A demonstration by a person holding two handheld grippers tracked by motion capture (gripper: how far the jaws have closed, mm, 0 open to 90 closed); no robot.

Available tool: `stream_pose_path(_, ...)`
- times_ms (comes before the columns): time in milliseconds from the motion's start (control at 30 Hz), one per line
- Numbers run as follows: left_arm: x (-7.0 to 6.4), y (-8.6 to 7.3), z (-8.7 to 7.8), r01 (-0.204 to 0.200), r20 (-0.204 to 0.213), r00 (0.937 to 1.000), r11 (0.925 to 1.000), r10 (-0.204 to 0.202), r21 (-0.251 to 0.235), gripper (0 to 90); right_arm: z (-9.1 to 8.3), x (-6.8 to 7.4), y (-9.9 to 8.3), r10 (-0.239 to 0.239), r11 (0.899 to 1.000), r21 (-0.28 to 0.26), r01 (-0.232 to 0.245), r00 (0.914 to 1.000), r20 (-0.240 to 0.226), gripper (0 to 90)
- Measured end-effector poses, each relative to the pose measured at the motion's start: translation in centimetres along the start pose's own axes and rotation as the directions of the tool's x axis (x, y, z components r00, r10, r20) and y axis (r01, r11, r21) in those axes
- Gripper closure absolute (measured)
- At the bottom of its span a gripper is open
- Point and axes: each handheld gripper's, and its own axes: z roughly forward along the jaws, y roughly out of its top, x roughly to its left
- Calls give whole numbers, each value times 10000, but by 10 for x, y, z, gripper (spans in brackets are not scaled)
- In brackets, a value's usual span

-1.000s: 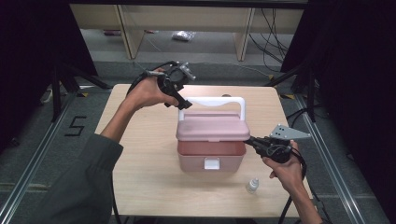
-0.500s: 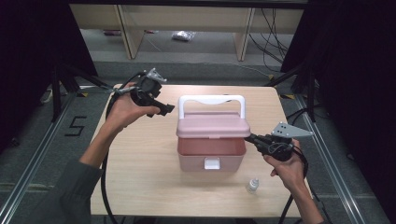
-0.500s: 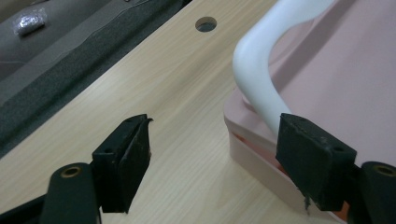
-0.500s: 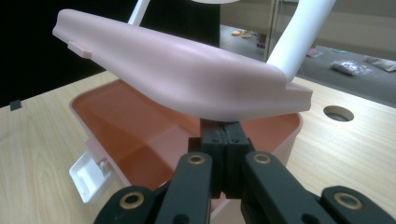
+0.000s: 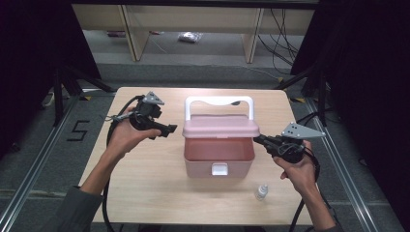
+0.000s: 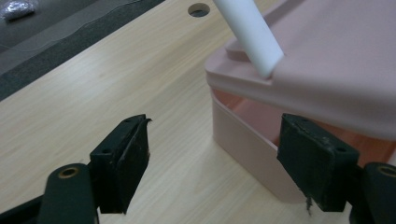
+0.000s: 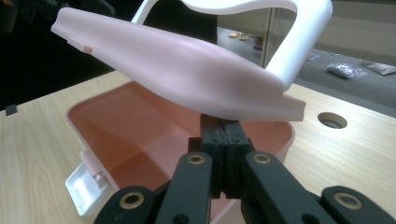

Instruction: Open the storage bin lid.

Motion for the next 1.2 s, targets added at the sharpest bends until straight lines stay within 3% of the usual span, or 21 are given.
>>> stream_pose_path(100, -6, -6, 2, 188, 141, 9997, 9995, -185, -240, 243, -1, 2, 2, 184, 9997, 153, -185, 9998, 42, 900)
stream_pose_path(133, -7, -8, 3, 210, 101, 9997, 9994, -207, -265, 242, -1, 0, 3, -73, 9999, 76, 72, 9999, 107, 900)
stream_pose_path(200, -12, -12, 7, 389, 163, 9991, 9986, -383, -369, 242, -1, 0, 4, -74, 10000, 57, 74, 10000, 27, 900)
stream_pose_path(267, -16, -16, 12, 471, 307, 9985, 9984, -461, -321, 240, -1, 3, 5, 170, 9998, 103, -171, 9999, 15, 900)
stream_pose_path(300, -17, -18, 13, 482, 282, 9985, 9984, -473, -309, 240, -2, 1, 6, -145, 9999, 89, 145, 9999, 91, 900)
stream_pose_path(467, -23, -27, 23, 880, 661, 9941, 9955, -856, -345, 239, -1, 2, 7, 39, 10000, 64, -38, 10000, -55, 900)
stream_pose_path(533, -27, -31, 27, 1117, 678, 9918, 9924, -1081, -519, 239, -2, 1, 7, 2, 10000, 38, -2, 10000, 82, 900)
stream_pose_path(667, -33, -34, 34, 1145, 1060, 9885, 9916, -1077, -600, 238, -2, 2, 7, 44, 10000, 38, -44, 10000, 69, 900)
stream_pose_path(700, -35, -35, 36, 1422, 1129, 9846, 9869, -1331, -762, 238, -2, 0, 8, -142, 9999, 5, 142, 9998, 100, 900)
stream_pose_path(800, -36, -36, 42, 1293, 870, 9886, 9887, -1227, -752, 238, -2, 1, 7, -56, 10000, -5, 56, 9999, 96, 900)
stream_pose_path(900, -39, -37, 46, 1376, 872, 9875, 9879, -1312, -712, 246, -2, 0, 8, -151, 9999, -40, 151, 9998, 101, 900)
stream_pose_path(1200, -50, -41, 60, 996, 803, 9921, 9941, -959, -425, 307, -2, 0, 8, -129, 9999, -71, 130, 9998, 130, 900)
